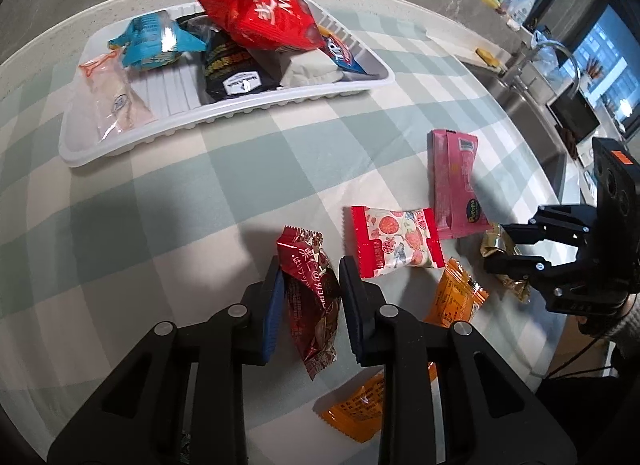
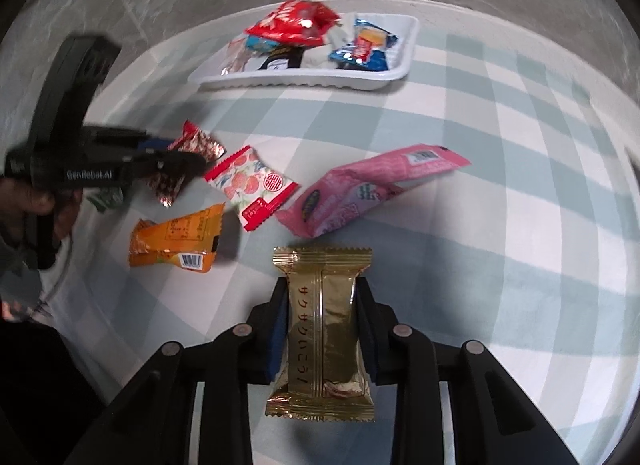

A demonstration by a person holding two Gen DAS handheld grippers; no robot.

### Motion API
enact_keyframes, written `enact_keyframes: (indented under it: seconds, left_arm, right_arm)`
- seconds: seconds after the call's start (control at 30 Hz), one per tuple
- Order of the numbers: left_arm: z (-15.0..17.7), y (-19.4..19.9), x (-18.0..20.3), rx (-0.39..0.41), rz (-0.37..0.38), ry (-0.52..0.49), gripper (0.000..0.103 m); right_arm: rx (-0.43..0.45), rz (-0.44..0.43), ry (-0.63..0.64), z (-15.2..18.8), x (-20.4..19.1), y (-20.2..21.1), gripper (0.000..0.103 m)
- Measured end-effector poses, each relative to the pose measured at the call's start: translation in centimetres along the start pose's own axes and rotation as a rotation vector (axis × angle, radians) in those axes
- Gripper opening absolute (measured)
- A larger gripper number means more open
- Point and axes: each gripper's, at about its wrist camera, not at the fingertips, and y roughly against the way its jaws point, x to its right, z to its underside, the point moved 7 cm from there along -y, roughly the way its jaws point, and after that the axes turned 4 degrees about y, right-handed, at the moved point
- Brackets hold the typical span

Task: Organize snacks
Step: 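Carry both packets over the white tray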

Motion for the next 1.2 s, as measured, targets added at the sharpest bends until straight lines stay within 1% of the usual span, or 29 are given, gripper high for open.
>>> enact_keyframes:
  seconds: [0.37,0.43,0.5,0.8,1.2]
  left_arm:
    - [0.0,1.8,-0.2,0.04,0.051,0.045,0.025]
    - [-0.2,2.4,-0.2,0.051,0.067,0.055,0.025]
    - [-0.4,2.9,-0.3,0.061,0.068,0.06,0.025]
    - [-1.9,4.8,-1.0,0.102,0.067,0.081,0.025]
    - [-3.8,5.8,-2.8,0.138,0.055,0.111,0.025]
  right_arm:
    - [0.042,-0.105,-0.164,0.8,1.6,2.0,0.033]
    - [0.053,-0.122,-0.189,0.7,1.8,2.4,0.033]
    - [0.06,-0.145,-0.212,0.5,1.9,2.6,0.033]
    - [0.107,-0.239,-0.292,-1.8,2.0,3.3,0.033]
    - [0.127,-0.298,-0.311,-5.5,1.7,3.3,0.033]
